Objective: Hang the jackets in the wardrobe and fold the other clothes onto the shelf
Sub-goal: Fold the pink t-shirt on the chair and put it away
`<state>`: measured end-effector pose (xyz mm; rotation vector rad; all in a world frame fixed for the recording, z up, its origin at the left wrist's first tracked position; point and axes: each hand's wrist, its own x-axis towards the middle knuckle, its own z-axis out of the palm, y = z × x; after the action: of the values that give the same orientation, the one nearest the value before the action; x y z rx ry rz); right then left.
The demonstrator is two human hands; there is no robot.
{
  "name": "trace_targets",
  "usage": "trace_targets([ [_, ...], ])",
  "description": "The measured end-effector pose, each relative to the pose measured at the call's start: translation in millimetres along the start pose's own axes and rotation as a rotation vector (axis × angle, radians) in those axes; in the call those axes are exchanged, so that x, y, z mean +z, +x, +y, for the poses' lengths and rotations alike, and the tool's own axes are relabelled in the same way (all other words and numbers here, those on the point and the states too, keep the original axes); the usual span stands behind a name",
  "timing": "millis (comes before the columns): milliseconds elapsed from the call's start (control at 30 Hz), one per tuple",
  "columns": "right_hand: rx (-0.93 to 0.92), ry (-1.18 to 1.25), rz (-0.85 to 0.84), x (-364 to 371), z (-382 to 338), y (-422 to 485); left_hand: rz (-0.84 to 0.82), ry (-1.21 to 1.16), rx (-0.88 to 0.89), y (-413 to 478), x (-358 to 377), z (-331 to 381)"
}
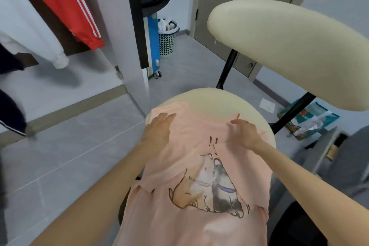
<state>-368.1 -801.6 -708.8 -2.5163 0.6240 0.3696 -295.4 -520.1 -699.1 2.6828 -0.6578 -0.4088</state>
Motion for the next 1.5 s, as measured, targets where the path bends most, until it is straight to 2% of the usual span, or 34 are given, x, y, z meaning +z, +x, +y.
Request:
trace_targets([
  [167,0.080,-0.178,-0.006,0.2,32.2,11.6,-0.197,0.159,0.039,40.7,-2.3,-8.3],
  [367,0.115,-0.237,-0.052,-1.6,41.1,35.8,-0.306,0.228,-0.014,79.4,-3.7,-16.2],
  [467,0.120,-0.245,-0.037,0.4,38.8,37.8,-0.292,0.238,0.011,89.8,-3.6,-16.7],
  [633,0.230,-0.249,-0.056,1.1,37.6,34.9,-0.301,0.167,-0.006,87.7,-1.5,-16.6],
  [767,0.124,-0.279,-0.036,-2.9,37.3,23.0,-0.230,0.155,-0.002,76.7,-2.0,-12.8],
  [900,0.026,-0.369,0.056,-13.0,29.1,12.3,-0.206,0.228,-0.023,70.1,-12.4,-8.8],
  [1067,-0.077,-0.355,0.260,-44.4,13.2,16.7,0.031,0.237,-0.048,80.6,-38.2,1.9],
  [1367,-0.117,-0.248,0.637,-108.9,-22.4,61.6,0.468,0.229,-0.077,150.1,-85.6,45.1],
  [1500,-0.148,-0.194,0.730,-112.1,-15.6,64.4,0.588,0.189,-0.006,157.7,-85.6,48.3],
])
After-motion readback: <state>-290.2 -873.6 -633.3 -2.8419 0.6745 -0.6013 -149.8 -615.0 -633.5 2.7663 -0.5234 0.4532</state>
